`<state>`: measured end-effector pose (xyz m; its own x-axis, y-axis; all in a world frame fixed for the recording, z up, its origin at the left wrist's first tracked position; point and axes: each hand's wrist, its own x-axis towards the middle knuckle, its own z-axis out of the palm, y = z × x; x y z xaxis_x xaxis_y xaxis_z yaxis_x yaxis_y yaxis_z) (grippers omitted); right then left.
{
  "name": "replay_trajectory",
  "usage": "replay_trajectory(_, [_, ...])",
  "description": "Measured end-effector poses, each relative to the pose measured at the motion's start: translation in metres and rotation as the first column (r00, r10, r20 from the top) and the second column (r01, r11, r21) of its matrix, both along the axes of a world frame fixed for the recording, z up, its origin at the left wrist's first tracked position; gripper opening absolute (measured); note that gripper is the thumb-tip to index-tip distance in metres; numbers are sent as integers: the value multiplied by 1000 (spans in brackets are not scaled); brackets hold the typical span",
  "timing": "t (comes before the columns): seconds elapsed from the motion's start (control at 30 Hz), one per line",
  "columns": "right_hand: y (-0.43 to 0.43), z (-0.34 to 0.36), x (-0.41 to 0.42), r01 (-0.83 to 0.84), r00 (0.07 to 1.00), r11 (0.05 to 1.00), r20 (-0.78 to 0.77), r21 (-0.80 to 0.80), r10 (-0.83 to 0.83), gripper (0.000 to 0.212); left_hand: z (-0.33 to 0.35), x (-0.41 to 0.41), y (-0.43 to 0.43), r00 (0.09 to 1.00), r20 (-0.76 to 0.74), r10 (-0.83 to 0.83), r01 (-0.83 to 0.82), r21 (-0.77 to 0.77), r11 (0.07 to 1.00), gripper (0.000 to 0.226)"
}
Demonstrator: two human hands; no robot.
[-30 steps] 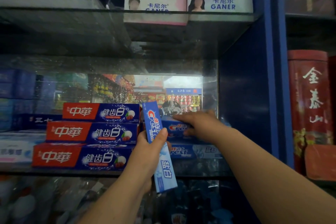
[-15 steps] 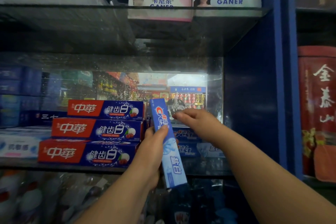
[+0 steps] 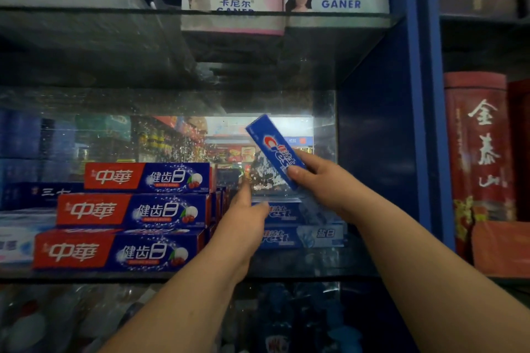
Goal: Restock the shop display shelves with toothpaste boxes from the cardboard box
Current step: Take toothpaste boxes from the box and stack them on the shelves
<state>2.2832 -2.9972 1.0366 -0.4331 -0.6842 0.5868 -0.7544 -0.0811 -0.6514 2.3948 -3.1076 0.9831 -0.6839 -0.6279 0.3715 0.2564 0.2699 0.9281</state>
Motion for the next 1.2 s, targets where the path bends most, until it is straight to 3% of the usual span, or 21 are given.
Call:
replay_trajectory(0.1, [0, 7, -8, 218, 932, 965, -325, 147, -161, 52, -6, -5, -6, 982, 170, 78, -73, -38, 997, 61])
replay_trajectory(0.23, [-18, 2, -22, 457, 787, 838, -575, 299, -224, 51, -7, -8, -8, 989, 134, 56, -80, 185, 980, 47])
replay_trajectory(0.33, [-27, -8, -26, 508, 726, 807, -654, 301, -213, 47, -5, -7, -6, 989, 127, 72, -103, 260, 960, 43])
replay_trajectory(0.43, [-31, -16, -29, 549, 648, 796, -732, 255, -212, 47, -4, -8, -9, 989, 133, 67, -105, 307, 946, 60])
replay_trajectory(0.5, [-30, -19, -29, 562, 637, 784, -742, 264, -207, 47, -1, -7, -8, 989, 138, 61, -99, 289, 952, 73])
replay_trajectory(0.67, [-25, -25, -25, 564, 625, 787, -752, 250, -210, 47, 0, -7, -6, 985, 161, 59, -107, 313, 944, 60])
replay_trajectory(0.8, [-23, -28, -27, 602, 600, 774, -751, 196, -277, 54, 6, -12, -7, 970, 224, 98, -157, 268, 951, 69])
replay_trajectory(0.9, [-13, -31, -33, 642, 683, 745, -576, 181, -449, 77, 3, -14, -9, 968, 226, 111, -171, 269, 948, 67])
replay_trajectory(0.97, [-11, -36, -48, 537, 840, 817, -224, 208, -495, 94, 0, -15, -9, 972, 211, 107, -165, 280, 946, 62])
replay_trajectory(1.0, [-10, -39, -53, 429, 898, 880, 6, 205, -439, 104, 1, -15, -10, 973, 200, 113, -169, 287, 943, 60])
replay_trajectory(1.07, [-9, -41, -60, 283, 865, 955, 406, 90, -294, 110, 4, -12, -8, 979, 169, 110, -160, 322, 933, 42])
replay_trajectory(1.1, [-8, -40, -60, 278, 820, 960, 517, 15, -246, 104, 6, -10, -7, 984, 148, 101, -144, 322, 936, 26])
replay_trajectory(1.13, [-6, -39, -61, 291, 783, 956, 585, -45, -211, 98, 7, -9, -6, 988, 123, 91, -127, 318, 940, 14])
replay_trajectory(1.2, [-8, -40, -63, 314, 744, 947, 638, -69, -200, 95, 8, -9, -7, 994, 91, 65, -90, 302, 949, 18])
